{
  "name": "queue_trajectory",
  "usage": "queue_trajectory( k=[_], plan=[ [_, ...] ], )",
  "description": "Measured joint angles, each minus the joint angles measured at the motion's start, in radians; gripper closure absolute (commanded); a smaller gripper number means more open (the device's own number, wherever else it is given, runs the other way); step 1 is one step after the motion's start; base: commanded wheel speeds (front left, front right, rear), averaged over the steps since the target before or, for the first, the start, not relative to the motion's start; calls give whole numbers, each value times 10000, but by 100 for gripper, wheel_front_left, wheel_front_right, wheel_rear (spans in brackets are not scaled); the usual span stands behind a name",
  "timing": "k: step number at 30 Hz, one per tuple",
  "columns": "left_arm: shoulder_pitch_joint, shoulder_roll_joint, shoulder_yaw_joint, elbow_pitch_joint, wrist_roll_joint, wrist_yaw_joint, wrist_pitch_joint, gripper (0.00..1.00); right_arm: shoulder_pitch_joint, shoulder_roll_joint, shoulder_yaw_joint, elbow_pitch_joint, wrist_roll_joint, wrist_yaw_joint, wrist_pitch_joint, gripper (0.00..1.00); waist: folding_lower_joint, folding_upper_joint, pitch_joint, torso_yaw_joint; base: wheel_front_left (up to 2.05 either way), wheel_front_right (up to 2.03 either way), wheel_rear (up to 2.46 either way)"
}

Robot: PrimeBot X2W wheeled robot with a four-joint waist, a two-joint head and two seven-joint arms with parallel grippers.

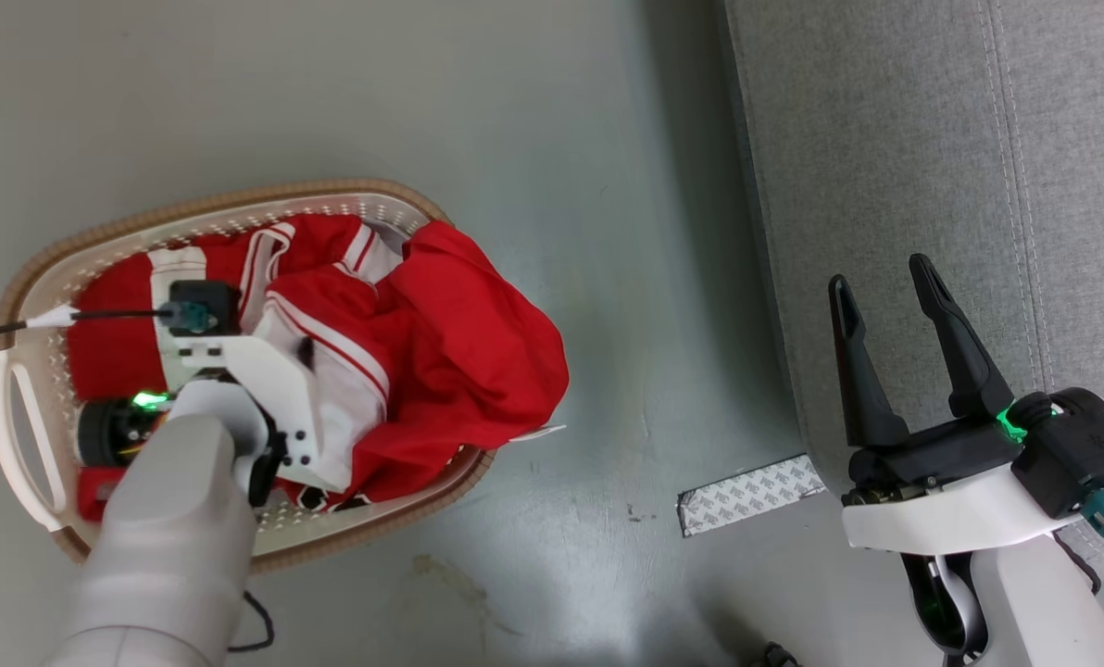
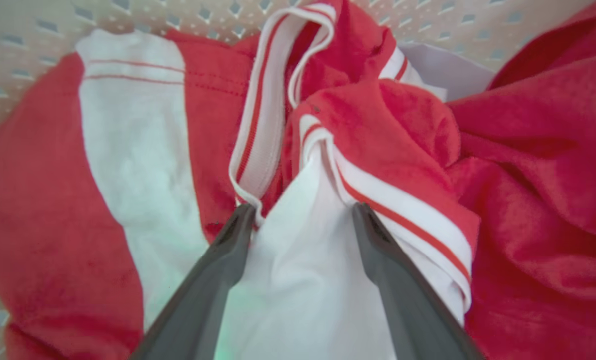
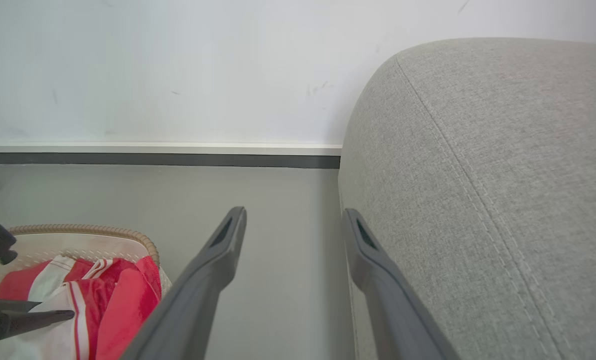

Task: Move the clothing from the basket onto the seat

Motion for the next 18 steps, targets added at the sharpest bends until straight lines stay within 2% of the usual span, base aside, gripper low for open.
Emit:
queue_trajectory(
  k=[12,13,14,15,18],
  plan=[
    [-247,-163,-435,71,-132,-318,345,0,-188,36,56,-2,69,0,2,0,0,0,348,-170,0,0,0],
    [-247,-163,-479,73,-127,-334,337,20,-188,38,48,0,71,0,0,0,0,0,364,-177,0,0,0],
    [-246,-165,-529,79,-127,-387,336,58,-188,40,42,2,71,0,2,0,0,0,371,-175,0,0,0],
    [-245,-167,-575,82,-123,-426,280,100,-188,46,33,4,71,0,2,0,0,0,369,-169,0,0,0],
    [-225,-232,-654,86,-84,-504,48,100,-186,56,-38,58,69,0,2,0,0,0,308,-106,0,0,0]
  ],
)
